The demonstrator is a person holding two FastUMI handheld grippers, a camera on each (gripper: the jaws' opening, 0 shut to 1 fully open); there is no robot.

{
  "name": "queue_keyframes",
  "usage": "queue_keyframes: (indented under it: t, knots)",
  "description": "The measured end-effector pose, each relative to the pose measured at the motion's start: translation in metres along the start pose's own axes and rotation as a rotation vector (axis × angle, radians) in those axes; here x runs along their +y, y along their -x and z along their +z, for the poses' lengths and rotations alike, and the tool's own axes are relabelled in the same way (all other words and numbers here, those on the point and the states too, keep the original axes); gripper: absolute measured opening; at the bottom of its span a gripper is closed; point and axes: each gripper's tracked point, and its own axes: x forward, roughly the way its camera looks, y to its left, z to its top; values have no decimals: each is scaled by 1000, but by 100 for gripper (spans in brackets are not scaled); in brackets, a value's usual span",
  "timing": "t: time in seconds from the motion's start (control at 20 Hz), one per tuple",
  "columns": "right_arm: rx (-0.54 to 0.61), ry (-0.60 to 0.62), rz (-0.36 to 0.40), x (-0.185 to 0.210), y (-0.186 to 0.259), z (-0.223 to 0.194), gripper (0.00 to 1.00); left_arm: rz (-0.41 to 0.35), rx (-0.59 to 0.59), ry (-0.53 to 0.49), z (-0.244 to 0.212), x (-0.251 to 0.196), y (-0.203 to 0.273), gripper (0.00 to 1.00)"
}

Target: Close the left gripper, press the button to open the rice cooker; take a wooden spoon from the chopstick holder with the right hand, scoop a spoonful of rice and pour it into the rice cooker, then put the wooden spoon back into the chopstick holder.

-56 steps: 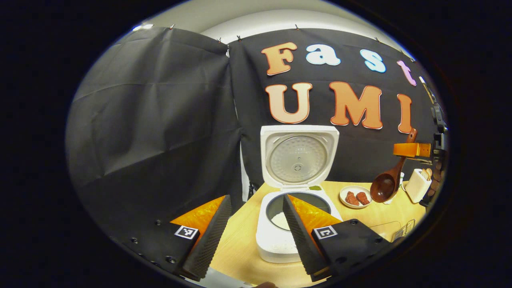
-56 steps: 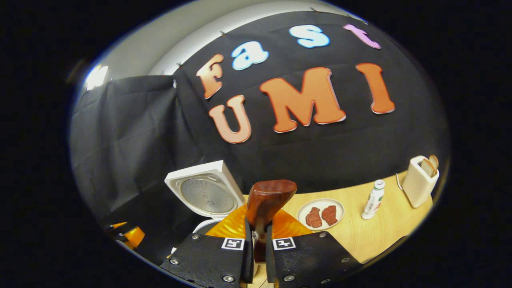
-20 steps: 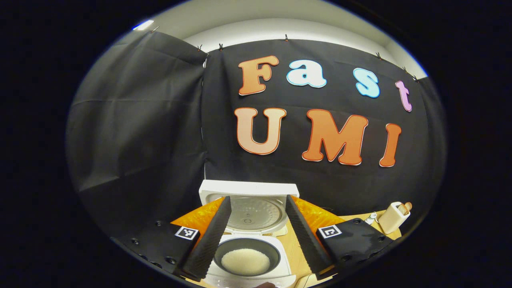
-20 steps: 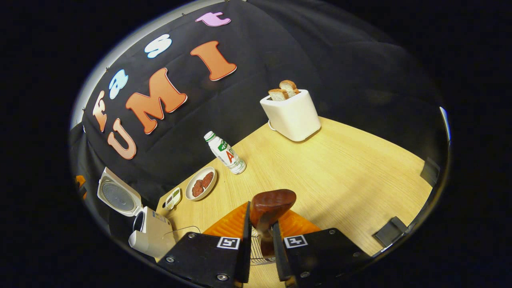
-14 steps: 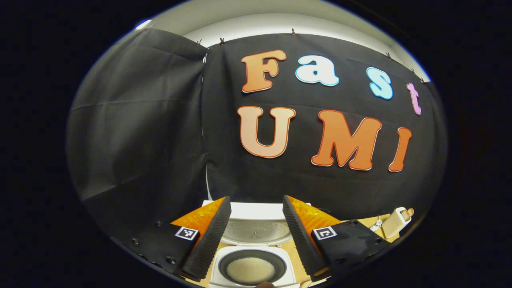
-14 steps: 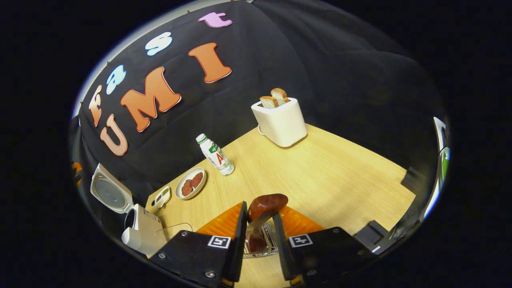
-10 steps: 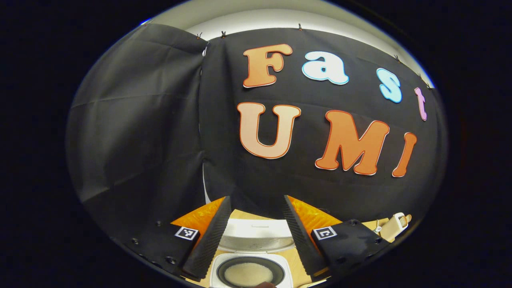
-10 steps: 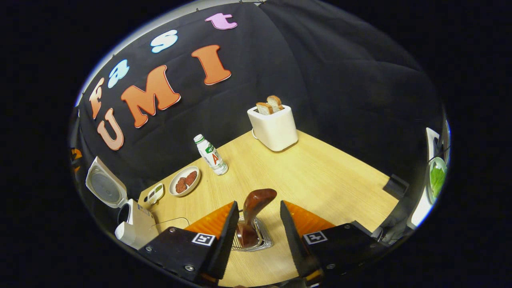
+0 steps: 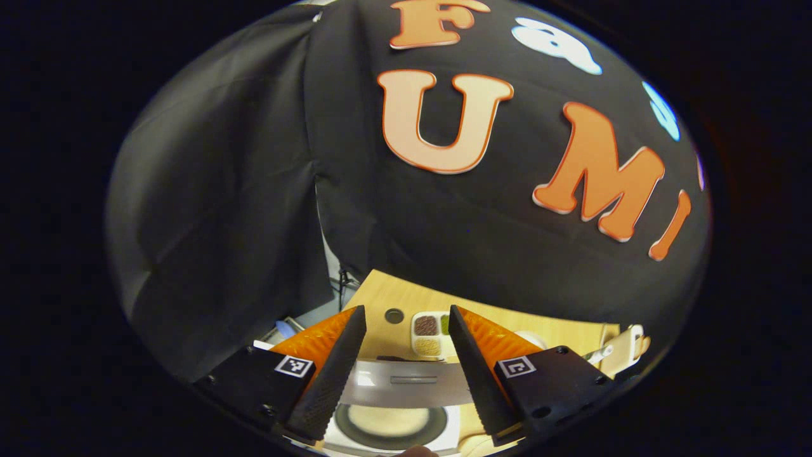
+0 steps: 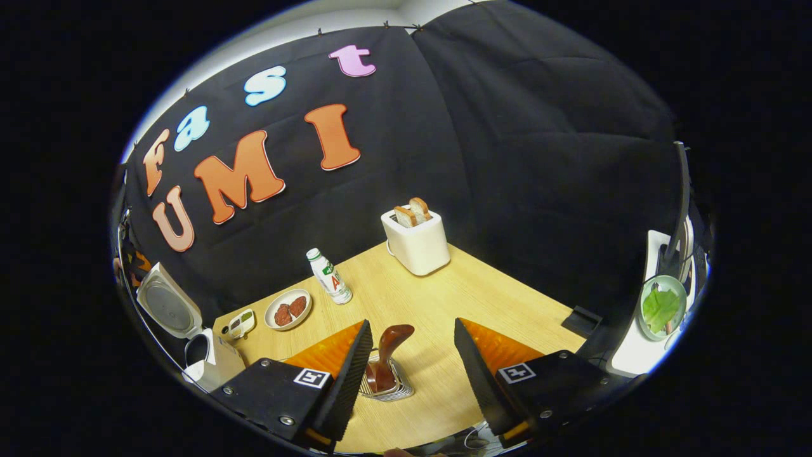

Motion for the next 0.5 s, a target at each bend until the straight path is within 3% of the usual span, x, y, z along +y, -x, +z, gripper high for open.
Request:
queue_keyframes:
  t: [0.1,0.25,0.3,0.5]
  knots:
    - [2,7,9,2,-2,2,81,4,43,-43,-8,-4,-4,92]
    - [8,21,42,10,-7,1,81,-52,162,-35,-44,-19,-3,92]
    - [11,28,52,13,-9,2,81,-17,212,-37,-54,-14,8,92]
    - [14,52,99,24,-22,9,81,-25,289,-28,-96,-12,20,90]
